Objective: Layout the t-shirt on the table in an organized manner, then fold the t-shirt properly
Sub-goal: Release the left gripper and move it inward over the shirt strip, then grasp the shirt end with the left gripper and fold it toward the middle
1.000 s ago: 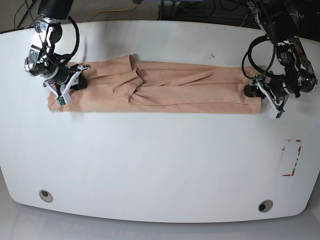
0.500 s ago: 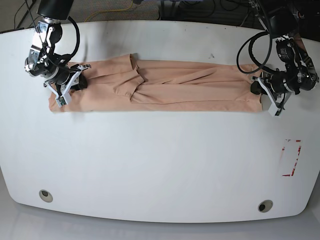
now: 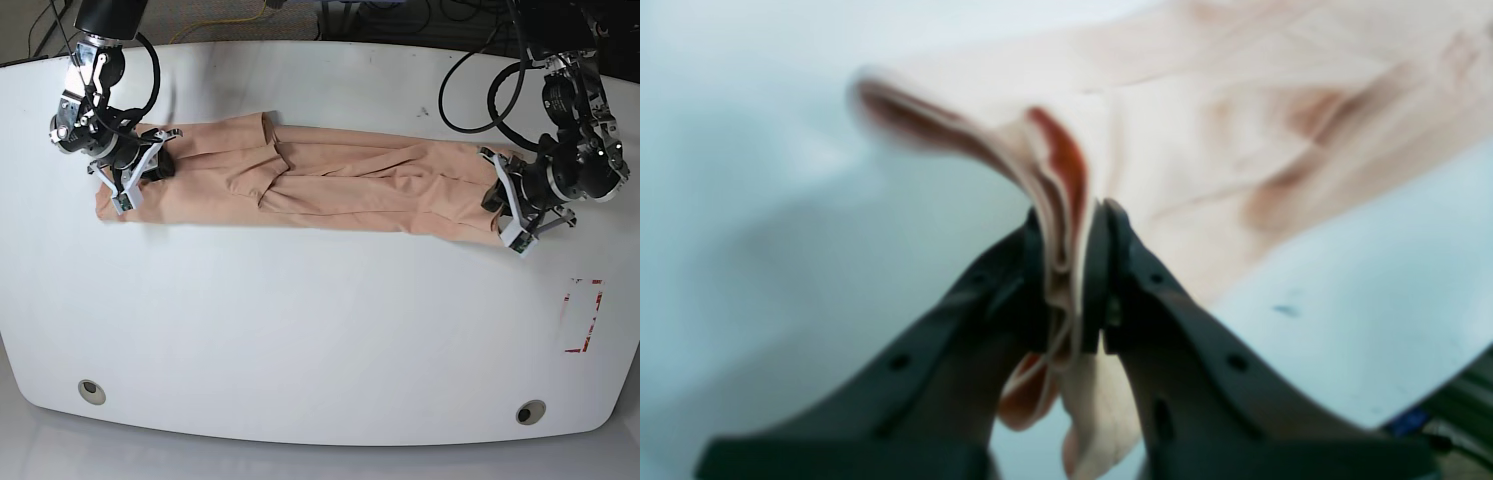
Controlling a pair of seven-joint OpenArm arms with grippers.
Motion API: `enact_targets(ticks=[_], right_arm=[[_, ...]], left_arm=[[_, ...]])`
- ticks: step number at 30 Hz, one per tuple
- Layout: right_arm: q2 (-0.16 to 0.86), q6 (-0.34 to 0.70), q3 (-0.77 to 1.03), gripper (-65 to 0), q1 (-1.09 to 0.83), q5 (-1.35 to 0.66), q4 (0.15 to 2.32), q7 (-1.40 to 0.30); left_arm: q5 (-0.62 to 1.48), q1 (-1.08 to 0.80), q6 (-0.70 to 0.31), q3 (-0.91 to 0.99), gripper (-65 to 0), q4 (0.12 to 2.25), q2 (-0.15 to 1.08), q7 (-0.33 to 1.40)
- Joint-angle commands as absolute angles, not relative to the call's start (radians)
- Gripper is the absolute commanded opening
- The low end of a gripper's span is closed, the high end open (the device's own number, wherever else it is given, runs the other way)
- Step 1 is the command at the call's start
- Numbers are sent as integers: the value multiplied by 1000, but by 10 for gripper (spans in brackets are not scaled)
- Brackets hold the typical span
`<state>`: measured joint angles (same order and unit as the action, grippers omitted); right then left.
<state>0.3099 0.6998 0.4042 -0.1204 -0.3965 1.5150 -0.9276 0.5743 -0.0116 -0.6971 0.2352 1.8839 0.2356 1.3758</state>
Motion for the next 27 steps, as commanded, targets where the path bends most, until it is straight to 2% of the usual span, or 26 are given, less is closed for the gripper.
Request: enact_targets(ticks=[1,10,27], right_arm=[[325,698,407,-555,-116,-389,1524,-935],[325,698,406,-555,-116,-389,1524,-935],[325,698,403,-555,-111,-392,1524,-935]], left_arm=[[585,7,-698,185,-626,1919,228,1362],[561,51,-698,67,-625,1922,131,1363],[305,93,-698,-153,-622,1920,-56,1363]])
